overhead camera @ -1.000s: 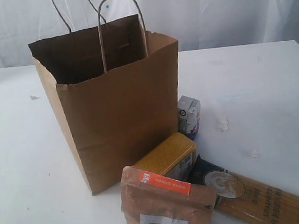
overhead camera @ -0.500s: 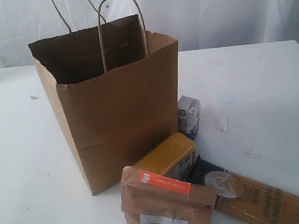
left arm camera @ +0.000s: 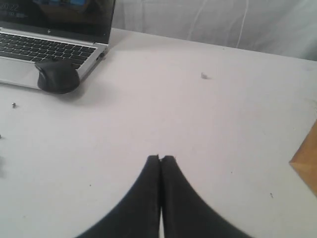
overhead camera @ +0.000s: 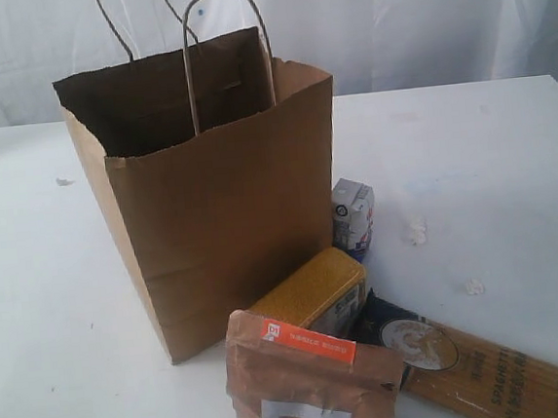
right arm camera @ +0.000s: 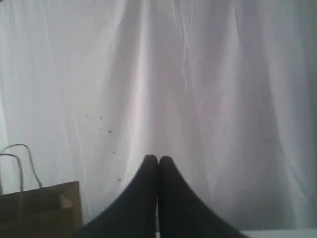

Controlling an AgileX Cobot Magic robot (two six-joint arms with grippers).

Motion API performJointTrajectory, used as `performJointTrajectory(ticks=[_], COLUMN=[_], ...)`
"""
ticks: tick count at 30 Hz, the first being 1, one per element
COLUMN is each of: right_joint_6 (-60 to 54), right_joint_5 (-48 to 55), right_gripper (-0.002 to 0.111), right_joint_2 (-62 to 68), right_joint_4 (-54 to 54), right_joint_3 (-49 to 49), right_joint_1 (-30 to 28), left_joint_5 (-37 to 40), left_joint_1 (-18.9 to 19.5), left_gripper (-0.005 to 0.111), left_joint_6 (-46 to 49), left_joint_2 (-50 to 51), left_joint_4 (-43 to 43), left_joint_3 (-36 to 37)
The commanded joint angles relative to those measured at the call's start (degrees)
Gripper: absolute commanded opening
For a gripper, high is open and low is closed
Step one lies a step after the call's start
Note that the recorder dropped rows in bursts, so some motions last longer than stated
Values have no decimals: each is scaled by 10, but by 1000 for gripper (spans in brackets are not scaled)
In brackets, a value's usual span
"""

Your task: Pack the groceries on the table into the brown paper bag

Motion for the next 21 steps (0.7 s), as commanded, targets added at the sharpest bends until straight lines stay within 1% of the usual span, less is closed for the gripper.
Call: performJointTrajectory(ticks=[1, 5, 7, 10, 13, 15, 17, 19, 21], right_joint_6=[-77, -222, -266, -298, -420, -522, -600, -658, -690], right_joint_5=[222, 421, 497, 510, 519, 546, 568, 575, 568], right_gripper=[0, 0, 0, 0, 0, 0, 0, 0, 0], right_joint_2=[57, 166, 221, 284, 332, 357, 379, 391, 393], right_joint_4=[-3, -2, 2, 51, 158, 243, 315, 369, 416], right_joint_3=[-91, -154, -177, -198, -211, -211, -211, -211, -211], right_joint_1=[-2, -2, -2, 22, 51, 69, 87, 104, 120], left_joint_5=[-12, -12, -12, -13, -15, -15, -15, -15, -15], left_joint_1=[1, 1, 1, 1, 1, 1, 1, 1, 1], left_gripper=[0, 0, 0, 0, 0, 0, 0, 0, 0], left_joint_6=[0, 0, 0, 0, 0, 0, 0, 0, 0], left_joint_2=[-4, -4, -4, -4, -4, -4, -4, -4, -4], left_joint_4=[12, 11, 9, 9, 9, 9, 9, 9, 9], left_joint_3=[1, 1, 1, 1, 1, 1, 1, 1, 1])
